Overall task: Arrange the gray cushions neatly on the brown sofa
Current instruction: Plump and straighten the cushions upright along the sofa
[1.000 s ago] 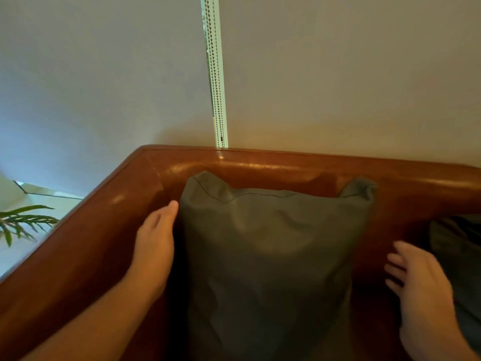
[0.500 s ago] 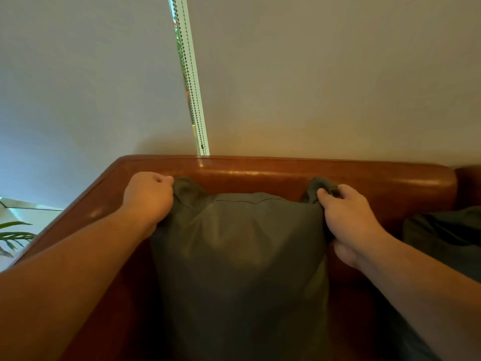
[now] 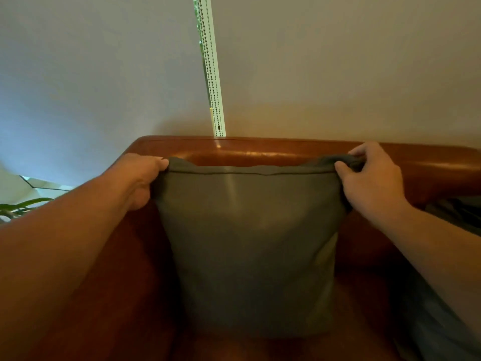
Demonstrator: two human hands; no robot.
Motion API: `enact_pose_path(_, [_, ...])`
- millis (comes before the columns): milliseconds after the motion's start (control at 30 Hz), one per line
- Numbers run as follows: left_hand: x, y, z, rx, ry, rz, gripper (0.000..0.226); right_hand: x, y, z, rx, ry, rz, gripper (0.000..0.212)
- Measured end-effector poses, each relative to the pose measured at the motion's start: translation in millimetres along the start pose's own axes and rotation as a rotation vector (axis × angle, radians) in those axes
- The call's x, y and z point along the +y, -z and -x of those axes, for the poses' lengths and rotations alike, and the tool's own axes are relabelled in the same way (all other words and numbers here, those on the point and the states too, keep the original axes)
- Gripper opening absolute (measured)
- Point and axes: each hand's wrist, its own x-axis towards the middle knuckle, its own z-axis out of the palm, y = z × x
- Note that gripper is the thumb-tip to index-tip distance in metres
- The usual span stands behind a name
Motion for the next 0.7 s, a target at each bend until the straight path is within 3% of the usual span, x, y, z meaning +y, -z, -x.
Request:
enact_pose_path(100, [1,14,-3,-0.08,-0.006,0.033,0.036,7,4,3,-0.016,-0.054,-0.015,0.023])
enact_pose_path(233, [-4,18,-3,0.04,-0.13,-0.029,0.019,4,6,3,-0.041,-0.215,-0.281,0.024])
enact_pose_path(300, [-8,18,-5,-0.003,-0.093,-0.016,0.016,-1,6,-1,-0.058,-0.266,-0.406,0.014])
enact_pose_path(400, [-14,22,-4,-0.1,-0.037,-0.054,0.014,-1,7,-3,-0.06,-0.239,-0.416,0.018])
enact_pose_path(467, [-19,25,-4,-0.036,-0.107,-0.111,0.01,1,6,-1,-0.07,-0.204,-0.367,0.005])
enact_pose_path(500, [-23,24,-3,0.014,-0.143,-0.138,0.013,3,7,0,-0.062,-0.197,-0.345,0.009])
enact_pose_path(600, [-34,21,-6,0.163,-0.241,-0.215,0.04,10,1,1,-0.007,-0.219,-0.318,0.013])
enact_pose_path(700, [-41,16,-9,0.235,-0.316,-0.263,0.049,16,-7,0,0.08,-0.18,-0.263,0.016])
